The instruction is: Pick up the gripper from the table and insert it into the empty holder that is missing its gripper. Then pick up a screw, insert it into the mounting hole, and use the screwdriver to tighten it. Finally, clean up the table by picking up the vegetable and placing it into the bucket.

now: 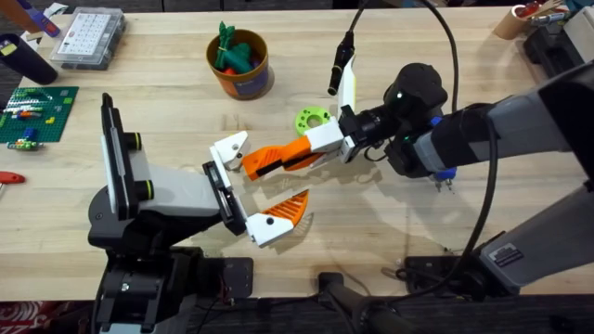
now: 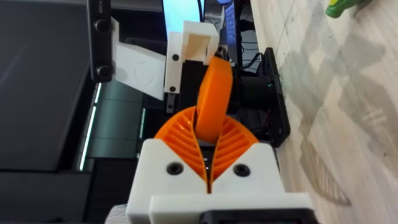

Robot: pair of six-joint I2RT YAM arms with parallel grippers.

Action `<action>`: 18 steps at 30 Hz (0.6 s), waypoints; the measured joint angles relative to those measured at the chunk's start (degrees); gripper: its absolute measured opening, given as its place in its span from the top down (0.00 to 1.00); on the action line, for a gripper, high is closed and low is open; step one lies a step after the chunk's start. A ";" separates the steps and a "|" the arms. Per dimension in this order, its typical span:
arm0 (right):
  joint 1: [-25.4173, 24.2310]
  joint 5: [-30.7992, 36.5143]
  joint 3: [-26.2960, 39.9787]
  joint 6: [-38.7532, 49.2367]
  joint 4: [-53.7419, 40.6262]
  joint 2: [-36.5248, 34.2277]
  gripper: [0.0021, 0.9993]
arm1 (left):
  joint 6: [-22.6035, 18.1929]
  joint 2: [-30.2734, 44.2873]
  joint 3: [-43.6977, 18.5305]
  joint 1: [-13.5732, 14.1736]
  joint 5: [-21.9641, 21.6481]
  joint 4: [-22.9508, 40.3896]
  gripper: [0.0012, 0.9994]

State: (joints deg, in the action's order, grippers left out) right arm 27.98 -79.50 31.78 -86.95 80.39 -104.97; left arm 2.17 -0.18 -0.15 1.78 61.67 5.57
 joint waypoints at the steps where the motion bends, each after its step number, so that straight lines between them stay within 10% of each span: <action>1: -0.01 0.00 -0.01 -0.06 -0.39 -0.04 0.99 | -0.01 0.17 -0.12 0.00 -0.01 0.02 0.02; 18: -2.75 -4.10 -0.01 1.48 -1.38 -0.15 0.99 | 0.00 0.17 -0.15 0.00 0.14 0.25 0.02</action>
State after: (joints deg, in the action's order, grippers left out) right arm 25.22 -83.61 31.77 -85.47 79.00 -105.12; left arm 2.17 0.00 -0.30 1.78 61.81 5.82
